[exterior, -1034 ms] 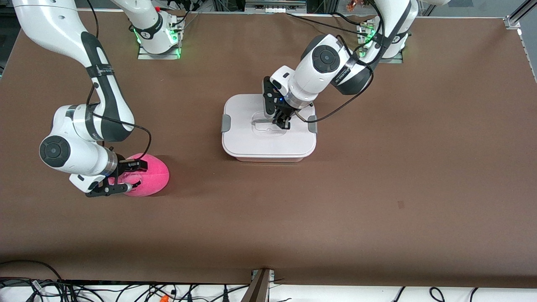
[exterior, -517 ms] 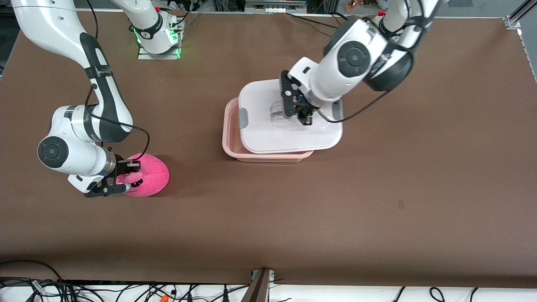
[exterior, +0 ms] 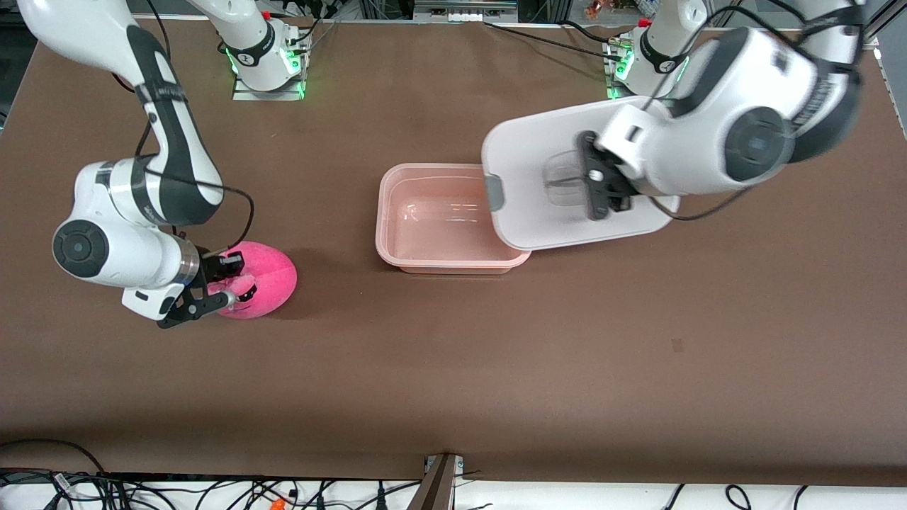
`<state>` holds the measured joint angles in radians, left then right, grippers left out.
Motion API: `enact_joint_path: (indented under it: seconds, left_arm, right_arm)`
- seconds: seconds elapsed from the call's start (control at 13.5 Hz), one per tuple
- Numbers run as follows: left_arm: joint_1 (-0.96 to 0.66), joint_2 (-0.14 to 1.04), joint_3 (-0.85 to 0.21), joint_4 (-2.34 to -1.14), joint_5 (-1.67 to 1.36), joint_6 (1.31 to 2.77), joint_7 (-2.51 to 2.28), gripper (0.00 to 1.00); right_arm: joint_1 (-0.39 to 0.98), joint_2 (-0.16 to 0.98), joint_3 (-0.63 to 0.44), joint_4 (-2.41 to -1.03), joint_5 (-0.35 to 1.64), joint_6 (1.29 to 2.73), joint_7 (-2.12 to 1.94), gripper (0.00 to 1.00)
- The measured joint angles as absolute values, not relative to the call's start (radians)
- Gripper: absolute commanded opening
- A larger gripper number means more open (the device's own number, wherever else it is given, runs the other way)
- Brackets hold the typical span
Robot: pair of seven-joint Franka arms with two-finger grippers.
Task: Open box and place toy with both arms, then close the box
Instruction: 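Lift the lid aside with the left gripper while the right gripper carries the toy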
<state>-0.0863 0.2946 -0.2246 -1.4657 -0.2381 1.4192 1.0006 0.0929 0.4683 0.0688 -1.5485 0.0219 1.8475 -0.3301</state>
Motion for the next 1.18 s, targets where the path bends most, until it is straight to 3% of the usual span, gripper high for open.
enact_joint_path:
  seconds: [0.22,0.59,1.18]
  left_arm:
    - [0.073,0.295,-0.22,-1.441,-0.2,1.388,1.155,0.0]
    - [0.196,0.301,-0.218,-1.437,-0.074,1.378,1.379,0.0]
    - [0.174,0.336,-0.236,-1.429,-0.049,1.309,1.416,0.0]
  right_arm:
    - [0.096,0.435,0.155,-1.487,0.02,1.723,-0.467,0.0]
    - [0.178,0.434,0.392,-1.405,-0.177,1.673,-0.544,0.0]
    - [0.491,0.494,0.412,-1.363,-0.308,1.663,-0.482,0.0]
